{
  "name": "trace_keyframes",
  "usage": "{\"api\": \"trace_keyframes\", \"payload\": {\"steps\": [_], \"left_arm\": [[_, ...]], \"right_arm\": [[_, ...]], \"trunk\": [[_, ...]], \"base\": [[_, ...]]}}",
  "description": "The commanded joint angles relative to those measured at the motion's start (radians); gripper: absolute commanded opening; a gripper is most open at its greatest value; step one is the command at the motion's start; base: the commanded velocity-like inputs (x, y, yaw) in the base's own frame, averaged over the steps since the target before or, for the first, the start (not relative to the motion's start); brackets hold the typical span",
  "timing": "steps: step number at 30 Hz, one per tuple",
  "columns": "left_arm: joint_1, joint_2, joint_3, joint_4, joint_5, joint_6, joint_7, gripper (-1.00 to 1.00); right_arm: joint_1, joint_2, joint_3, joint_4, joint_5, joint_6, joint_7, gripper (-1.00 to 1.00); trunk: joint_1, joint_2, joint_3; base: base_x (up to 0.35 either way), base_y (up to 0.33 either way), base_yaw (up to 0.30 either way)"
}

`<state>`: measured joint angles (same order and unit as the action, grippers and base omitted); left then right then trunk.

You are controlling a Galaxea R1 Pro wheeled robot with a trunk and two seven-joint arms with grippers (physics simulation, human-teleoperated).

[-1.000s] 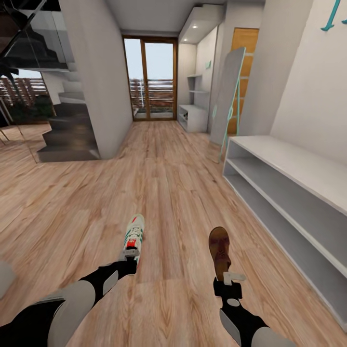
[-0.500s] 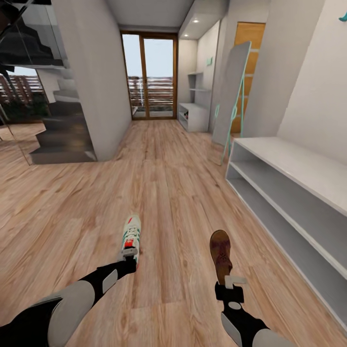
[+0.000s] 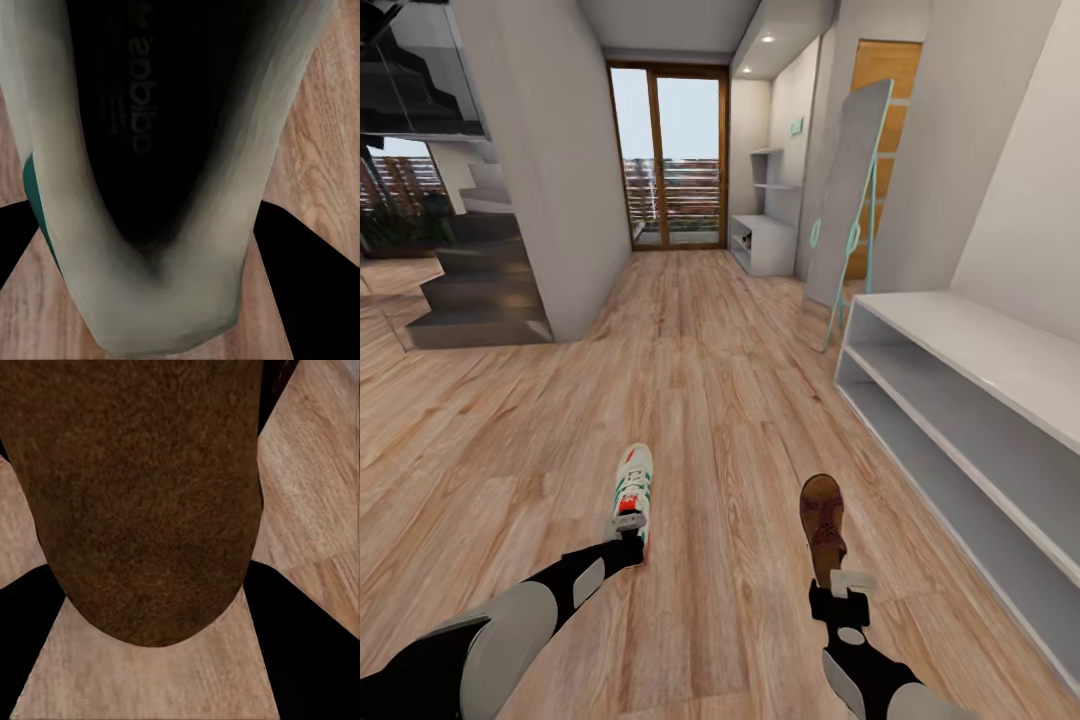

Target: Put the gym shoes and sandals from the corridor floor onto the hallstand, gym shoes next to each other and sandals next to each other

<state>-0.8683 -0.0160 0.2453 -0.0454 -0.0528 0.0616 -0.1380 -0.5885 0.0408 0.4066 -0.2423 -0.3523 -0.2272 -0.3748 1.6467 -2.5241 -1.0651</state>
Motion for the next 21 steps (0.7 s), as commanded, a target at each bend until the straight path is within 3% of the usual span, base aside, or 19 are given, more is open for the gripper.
{"api": "trace_keyframes", "payload": {"steps": [1, 21], "left_arm": [[0.000, 0.000, 0.008, -0.003, -0.005, 0.007, -0.003, -1.00], [0.000, 0.001, 0.009, -0.004, -0.009, 0.007, 0.000, -1.00]], "right_arm": [[-0.001, -0.002, 0.011, 0.001, -0.011, -0.014, -0.004, -1.00], [-0.001, -0.005, 0.016, 0.003, -0.011, -0.042, -0.002, -1.00]], "trunk": [[0.000, 0.000, -0.001], [0.000, 0.000, -0.001]], "base": [[0.350, 0.000, 0.000], [0.350, 0.000, 0.000]]}}
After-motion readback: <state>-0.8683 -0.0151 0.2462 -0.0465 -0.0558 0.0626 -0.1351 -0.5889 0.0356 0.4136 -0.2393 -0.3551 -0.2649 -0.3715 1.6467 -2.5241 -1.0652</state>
